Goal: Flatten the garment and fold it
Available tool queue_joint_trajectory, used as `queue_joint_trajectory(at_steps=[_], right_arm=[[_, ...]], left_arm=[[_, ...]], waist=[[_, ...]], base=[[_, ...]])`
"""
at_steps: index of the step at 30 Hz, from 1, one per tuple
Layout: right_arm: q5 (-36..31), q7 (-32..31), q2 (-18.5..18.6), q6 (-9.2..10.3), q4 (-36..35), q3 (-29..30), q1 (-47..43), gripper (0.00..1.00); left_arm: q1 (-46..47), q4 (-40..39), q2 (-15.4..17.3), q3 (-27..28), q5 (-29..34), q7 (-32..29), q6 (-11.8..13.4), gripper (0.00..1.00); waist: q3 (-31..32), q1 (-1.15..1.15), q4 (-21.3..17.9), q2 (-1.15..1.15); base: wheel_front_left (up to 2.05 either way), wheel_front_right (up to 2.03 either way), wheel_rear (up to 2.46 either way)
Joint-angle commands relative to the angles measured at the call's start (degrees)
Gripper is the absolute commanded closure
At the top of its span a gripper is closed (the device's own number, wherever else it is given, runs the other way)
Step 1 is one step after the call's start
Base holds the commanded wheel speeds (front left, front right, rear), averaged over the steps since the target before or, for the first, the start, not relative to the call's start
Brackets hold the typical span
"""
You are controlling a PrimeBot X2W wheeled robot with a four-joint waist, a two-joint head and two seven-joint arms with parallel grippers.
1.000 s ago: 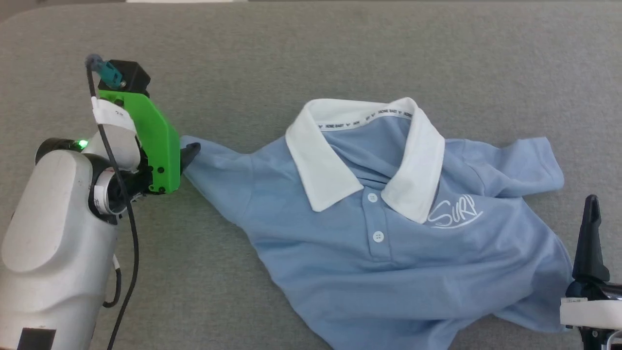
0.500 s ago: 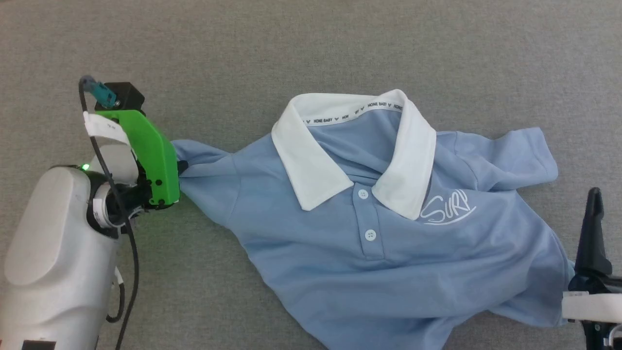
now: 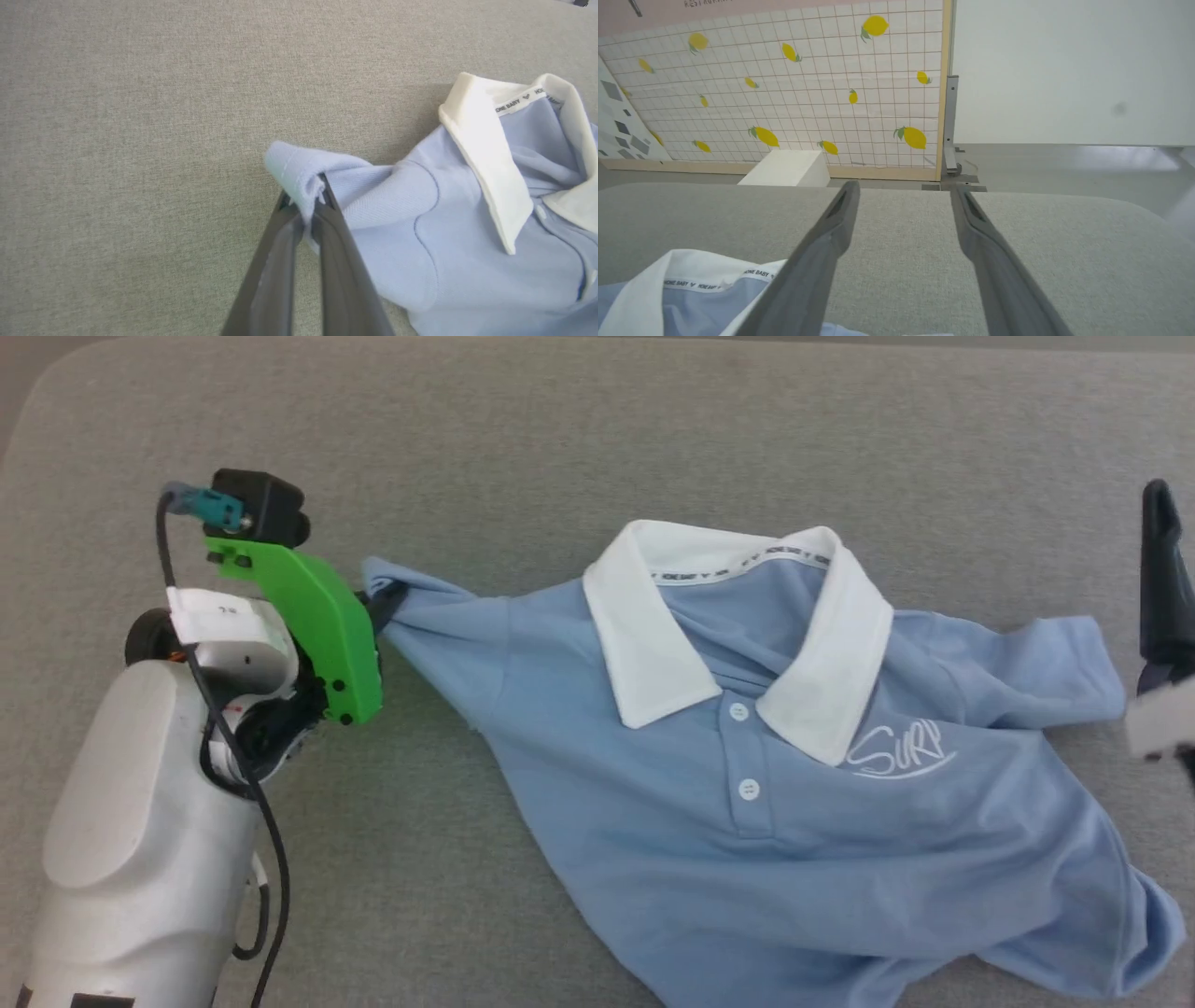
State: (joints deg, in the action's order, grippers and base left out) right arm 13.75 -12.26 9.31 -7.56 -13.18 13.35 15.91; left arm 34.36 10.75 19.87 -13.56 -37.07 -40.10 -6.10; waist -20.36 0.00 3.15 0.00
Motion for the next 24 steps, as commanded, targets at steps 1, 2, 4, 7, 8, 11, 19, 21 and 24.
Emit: queue_joint_trajectory(at_steps=[1,2,4,7,8,11,19,21,24], right_arm=[[0.9,-3.3,0.8,0.08,1.2,0.4,1.9,0.00],[1.5,-6.9,1.1,0.08,2.5,1.5,3.6,0.00],[1.1,-14.4,2.8,0.08,5.1,2.1,5.5,0.00],[-0.3,-26.9,5.3,0.08,9.3,3.4,6.9,0.00],[-0.6,-29.8,5.9,0.08,9.9,3.6,7.0,0.00],[-0.3,-37.1,7.0,0.08,11.0,3.9,6.8,0.00],[0.2,-43.9,6.4,0.08,13.3,5.0,4.3,0.00],[0.5,-45.2,6.1,0.08,13.6,4.6,3.8,0.00],[0.6,-46.0,5.6,0.08,13.7,4.5,3.9,0.69]], left_arm=[[-0.3,-0.2,-0.1,-0.3,0.0,0.7,-0.4,1.00],[-0.2,-0.3,-0.1,-0.6,-0.1,1.1,-0.5,1.00],[0.0,-0.5,-0.3,-1.1,-0.3,1.7,-0.7,1.00],[0.6,-0.5,-0.6,-1.9,-0.5,2.4,-0.8,1.00],[0.7,-0.4,-0.7,-2.1,-0.6,2.6,-0.9,1.00],[1.3,-0.4,-1.1,-2.6,-1.1,2.9,-1.0,1.00],[2.6,0.0,-1.0,-3.1,-1.7,3.1,-1.1,1.00],[2.9,0.2,-1.0,-3.1,-1.8,3.0,-1.0,1.00],[3.3,0.4,-0.9,-3.1,-1.9,2.9,-0.9,1.00]], waist=[[-0.7,0.00,1.3,0.00],[-1.0,0.00,1.6,0.00],[-1.4,0.00,2.2,0.00],[-2.1,0.00,2.8,0.00],[-2.3,0.00,2.9,0.00],[-2.9,0.00,3.3,0.00],[-4.3,0.00,3.6,0.00],[-4.7,0.00,3.7,0.00],[-5.0,0.00,3.6,0.00]], base=[[0.00,0.00,0.00],[0.00,0.00,0.00],[0.00,0.00,0.00],[0.00,0.00,0.00],[0.00,0.00,0.00],[0.00,0.00,0.00],[0.00,0.00,0.00],[0.00,0.00,0.00],[0.00,0.00,0.00]])
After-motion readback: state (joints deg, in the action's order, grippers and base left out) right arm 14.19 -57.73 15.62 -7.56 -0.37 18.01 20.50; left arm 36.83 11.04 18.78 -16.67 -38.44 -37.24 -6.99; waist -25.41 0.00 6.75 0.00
